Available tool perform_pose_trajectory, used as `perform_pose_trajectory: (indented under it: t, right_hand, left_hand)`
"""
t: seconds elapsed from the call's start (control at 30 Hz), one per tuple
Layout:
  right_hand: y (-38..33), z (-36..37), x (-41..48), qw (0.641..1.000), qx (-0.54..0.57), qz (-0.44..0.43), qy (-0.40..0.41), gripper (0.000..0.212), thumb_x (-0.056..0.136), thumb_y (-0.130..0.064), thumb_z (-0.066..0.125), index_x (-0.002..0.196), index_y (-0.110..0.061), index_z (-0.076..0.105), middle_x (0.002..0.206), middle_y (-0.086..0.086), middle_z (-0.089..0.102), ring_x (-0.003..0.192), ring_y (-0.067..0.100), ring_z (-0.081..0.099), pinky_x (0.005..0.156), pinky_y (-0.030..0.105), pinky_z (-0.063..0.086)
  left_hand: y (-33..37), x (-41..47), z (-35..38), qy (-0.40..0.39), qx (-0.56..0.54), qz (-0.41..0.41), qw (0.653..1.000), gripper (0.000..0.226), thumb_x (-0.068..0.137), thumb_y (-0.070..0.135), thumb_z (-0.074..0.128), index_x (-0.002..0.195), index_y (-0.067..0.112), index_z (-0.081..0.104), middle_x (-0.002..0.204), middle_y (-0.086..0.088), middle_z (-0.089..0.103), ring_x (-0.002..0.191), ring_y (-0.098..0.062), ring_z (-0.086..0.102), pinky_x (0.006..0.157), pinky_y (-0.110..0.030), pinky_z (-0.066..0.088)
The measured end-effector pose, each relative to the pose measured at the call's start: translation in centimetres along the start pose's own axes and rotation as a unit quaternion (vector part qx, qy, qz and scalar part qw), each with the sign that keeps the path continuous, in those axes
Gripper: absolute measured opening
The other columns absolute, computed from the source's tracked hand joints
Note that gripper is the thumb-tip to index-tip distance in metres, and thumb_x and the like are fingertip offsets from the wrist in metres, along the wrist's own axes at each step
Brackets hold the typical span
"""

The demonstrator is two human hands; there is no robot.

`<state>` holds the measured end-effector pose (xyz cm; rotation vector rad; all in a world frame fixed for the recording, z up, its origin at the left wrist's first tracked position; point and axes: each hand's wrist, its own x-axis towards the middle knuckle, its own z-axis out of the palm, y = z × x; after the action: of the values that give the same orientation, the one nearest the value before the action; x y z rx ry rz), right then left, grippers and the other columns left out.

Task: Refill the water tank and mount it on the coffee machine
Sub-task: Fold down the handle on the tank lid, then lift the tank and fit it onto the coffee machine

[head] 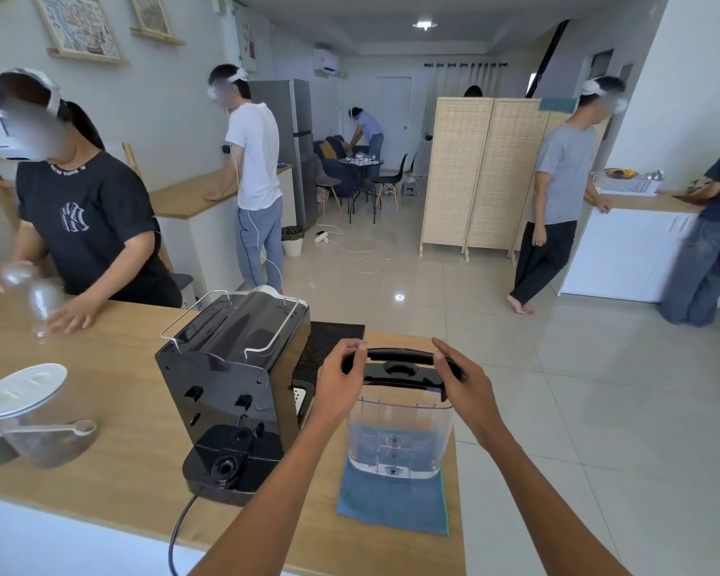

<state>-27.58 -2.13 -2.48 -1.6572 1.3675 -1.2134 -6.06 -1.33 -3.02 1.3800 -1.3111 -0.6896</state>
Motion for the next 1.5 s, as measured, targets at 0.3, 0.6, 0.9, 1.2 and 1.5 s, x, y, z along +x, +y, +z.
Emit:
perform_pose_trajectory:
  t: [0.3, 0.6, 0.9, 1.2, 1.5]
  right_hand:
    - [0.0, 0.0, -0.3, 0.999, 0.037, 0.023, 0.002, 0.040, 0.098, -0.034, 0.055, 0.138, -0.034, 0.056, 0.138, -0.005, 0.060, 0.102, 0.001, 0.059, 0.083, 0.006, 0.046]
    - [3.8, 0.3, -2.2, 0.995, -0.072, 0.030, -0.066, 0.084, 0.083, -0.063, 0.055, 0.154, -0.044, 0.015, 0.157, -0.002, 0.035, 0.139, 0.021, 0.040, 0.108, 0.037, 0.039]
    - [4.0, -0.1, -3.0, 0.991, -0.075, 0.008, -0.114, 0.099, 0.076, -0.058, 0.068, 0.154, -0.046, 0.009, 0.142, -0.020, 0.042, 0.128, 0.010, 0.047, 0.106, 0.038, 0.042]
    - [4.3, -0.3, -3.2, 0.994, -0.050, -0.010, -0.101, 0.099, 0.071, -0.040, 0.080, 0.151, -0.045, 0.022, 0.134, -0.019, 0.050, 0.118, 0.010, 0.053, 0.088, 0.006, 0.042]
    - [-1.0, 0.0, -5.6, 0.996, -0.012, -0.058, -0.064, 0.099, 0.067, -0.043, 0.080, 0.151, -0.045, 0.029, 0.124, -0.037, 0.051, 0.109, -0.016, 0.055, 0.084, 0.004, 0.046]
  left_hand:
    - [0.6, -0.3, -0.7, -0.049, -0.048, -0.054, 0.996, 0.035, 0.102, 0.028, 0.053, 0.137, 0.028, 0.061, 0.115, 0.010, 0.070, 0.094, -0.001, 0.060, 0.087, -0.012, 0.045]
    - [-1.9, -1.6, -2.0, -0.166, 0.115, -0.029, 0.979, 0.078, 0.076, 0.069, 0.067, 0.146, 0.057, 0.034, 0.162, 0.008, 0.033, 0.151, -0.013, 0.024, 0.120, -0.046, 0.029]
    - [-2.8, -2.4, -2.1, -0.198, 0.182, 0.018, 0.963, 0.098, 0.076, 0.054, 0.079, 0.148, 0.063, 0.014, 0.143, -0.002, 0.049, 0.132, -0.022, 0.048, 0.107, -0.047, 0.046]
    - [-3.5, -3.2, -2.4, -0.166, 0.099, 0.039, 0.980, 0.089, 0.078, 0.032, 0.084, 0.151, 0.043, 0.035, 0.145, 0.008, 0.051, 0.134, -0.011, 0.045, 0.114, -0.049, 0.041]
    - [-0.7, -5.5, -6.4, -0.103, 0.078, 0.096, 0.987, 0.082, 0.077, 0.050, 0.078, 0.148, 0.049, 0.037, 0.154, 0.018, 0.046, 0.149, -0.030, 0.034, 0.116, -0.057, 0.036]
